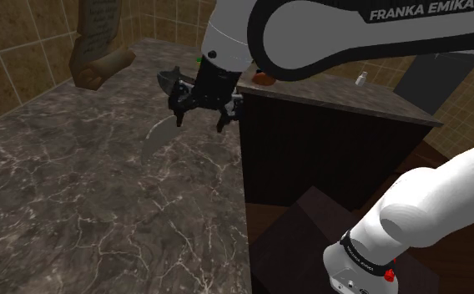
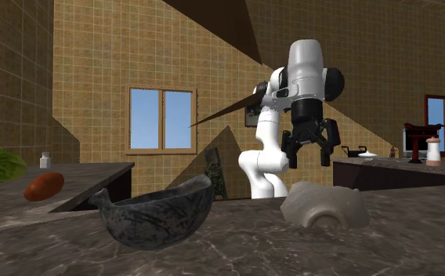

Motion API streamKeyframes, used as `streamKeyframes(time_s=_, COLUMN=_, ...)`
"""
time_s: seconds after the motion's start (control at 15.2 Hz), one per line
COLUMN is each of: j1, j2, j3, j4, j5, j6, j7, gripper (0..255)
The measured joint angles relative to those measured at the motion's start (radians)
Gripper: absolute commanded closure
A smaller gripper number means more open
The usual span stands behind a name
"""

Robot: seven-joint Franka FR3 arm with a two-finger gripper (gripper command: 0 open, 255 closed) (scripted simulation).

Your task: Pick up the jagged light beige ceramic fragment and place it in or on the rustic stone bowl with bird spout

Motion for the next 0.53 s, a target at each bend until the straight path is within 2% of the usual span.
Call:
streamKeyframes(time_s=0.33, j1=-0.057, j2=0.200, j3=0.137, j4=0.148, j5=-0.156, j6=0.056, j7=0.260, gripper=0)
streamKeyframes(time_s=0.53, j1=-0.063, j2=0.312, j3=0.184, j4=0.224, j5=-0.271, j6=0.069, j7=0.400, gripper=0)
